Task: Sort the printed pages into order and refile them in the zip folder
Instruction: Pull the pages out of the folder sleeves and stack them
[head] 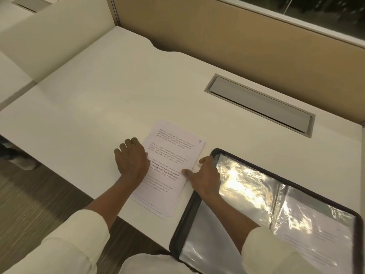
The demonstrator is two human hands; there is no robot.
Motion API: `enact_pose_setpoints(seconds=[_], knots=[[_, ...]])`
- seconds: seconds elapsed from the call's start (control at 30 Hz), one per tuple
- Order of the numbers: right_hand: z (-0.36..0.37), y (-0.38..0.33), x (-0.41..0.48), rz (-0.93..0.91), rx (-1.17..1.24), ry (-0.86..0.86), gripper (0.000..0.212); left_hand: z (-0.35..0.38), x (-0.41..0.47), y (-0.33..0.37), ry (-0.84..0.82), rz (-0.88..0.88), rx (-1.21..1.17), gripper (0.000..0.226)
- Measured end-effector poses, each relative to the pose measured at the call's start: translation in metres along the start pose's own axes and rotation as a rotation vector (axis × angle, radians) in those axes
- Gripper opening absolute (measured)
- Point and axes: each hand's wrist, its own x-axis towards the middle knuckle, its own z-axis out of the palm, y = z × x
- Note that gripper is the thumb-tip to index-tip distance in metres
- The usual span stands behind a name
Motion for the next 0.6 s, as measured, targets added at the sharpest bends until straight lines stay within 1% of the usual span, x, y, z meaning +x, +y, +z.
enact_pose_setpoints(seconds=[0.1,0.17,0.23,0.33,0.4,0.53,0.6], knots=[[-0.019,0.015,-0.007,-0.044,0.000,0.034,0.043,-0.014,-0.012,0.016,0.008,0.057,0.123,0.040],[-0.035,0.031,-0.013,-0.073,0.050,0.060,0.026,-0.023,-0.026,0.034,-0.014,0.106,0.120,0.037],[-0.055,0.048,-0.019,-0.110,0.137,0.094,0.017,-0.031,-0.046,0.056,-0.040,0.157,0.057,0.039],[-0.083,0.073,-0.026,-0.210,0.269,0.168,0.017,-0.048,-0.085,0.098,-0.035,0.261,-0.022,0.040],[-0.100,0.089,-0.030,-0.238,0.295,0.219,0.018,-0.058,-0.117,0.128,-0.011,0.343,-0.055,0.036],[-0.135,0.128,-0.032,-0.219,0.281,0.286,0.018,-0.061,-0.172,0.181,0.044,0.545,-0.150,0.033],[-0.152,0.151,-0.032,-0.211,0.214,0.304,0.017,-0.052,-0.196,0.204,0.050,0.650,-0.214,0.032]])
